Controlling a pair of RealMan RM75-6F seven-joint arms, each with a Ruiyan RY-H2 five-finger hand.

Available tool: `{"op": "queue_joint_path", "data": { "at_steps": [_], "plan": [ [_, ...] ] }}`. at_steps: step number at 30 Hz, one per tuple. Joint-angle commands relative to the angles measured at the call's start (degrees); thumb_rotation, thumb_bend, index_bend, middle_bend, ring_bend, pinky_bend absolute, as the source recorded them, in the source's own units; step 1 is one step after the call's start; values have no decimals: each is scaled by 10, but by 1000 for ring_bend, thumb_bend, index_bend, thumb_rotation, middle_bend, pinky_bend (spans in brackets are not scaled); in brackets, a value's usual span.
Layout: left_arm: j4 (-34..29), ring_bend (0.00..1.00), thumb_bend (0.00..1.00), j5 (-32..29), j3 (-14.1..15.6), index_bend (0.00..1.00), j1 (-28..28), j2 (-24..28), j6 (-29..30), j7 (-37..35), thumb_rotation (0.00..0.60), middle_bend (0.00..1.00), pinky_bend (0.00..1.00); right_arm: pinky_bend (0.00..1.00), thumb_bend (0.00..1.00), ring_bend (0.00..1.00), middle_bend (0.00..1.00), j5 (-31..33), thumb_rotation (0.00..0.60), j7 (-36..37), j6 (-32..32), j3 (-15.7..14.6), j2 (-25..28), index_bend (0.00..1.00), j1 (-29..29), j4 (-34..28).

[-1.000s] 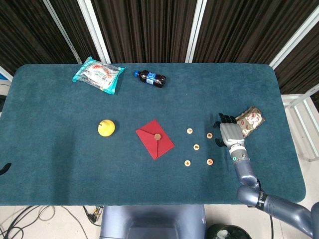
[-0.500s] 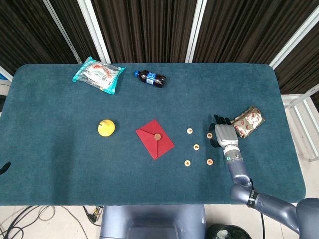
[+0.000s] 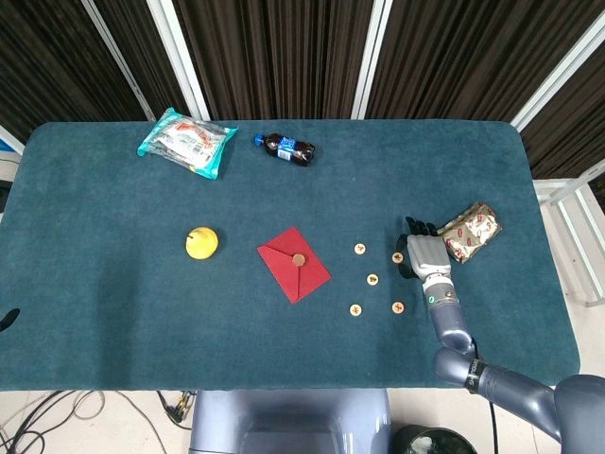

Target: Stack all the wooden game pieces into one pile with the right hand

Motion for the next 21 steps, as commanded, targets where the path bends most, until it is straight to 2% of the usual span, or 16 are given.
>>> {"op": "queue_joint_path", "data": {
  "at_steps": [1, 21],
  "plan": [
    [0, 0, 145, 0, 0, 79, 0, 0, 0, 0, 600, 5, 0, 17, 417, 0, 0, 3, 600, -2, -1, 1, -3, 455, 2, 4],
    [-2, 0, 145, -1, -1, 79, 0, 1, -3, -8, 600, 5, 0, 17, 416, 0, 0, 6, 600, -5, -1, 2, -8, 529, 5, 11]
  ]
}}
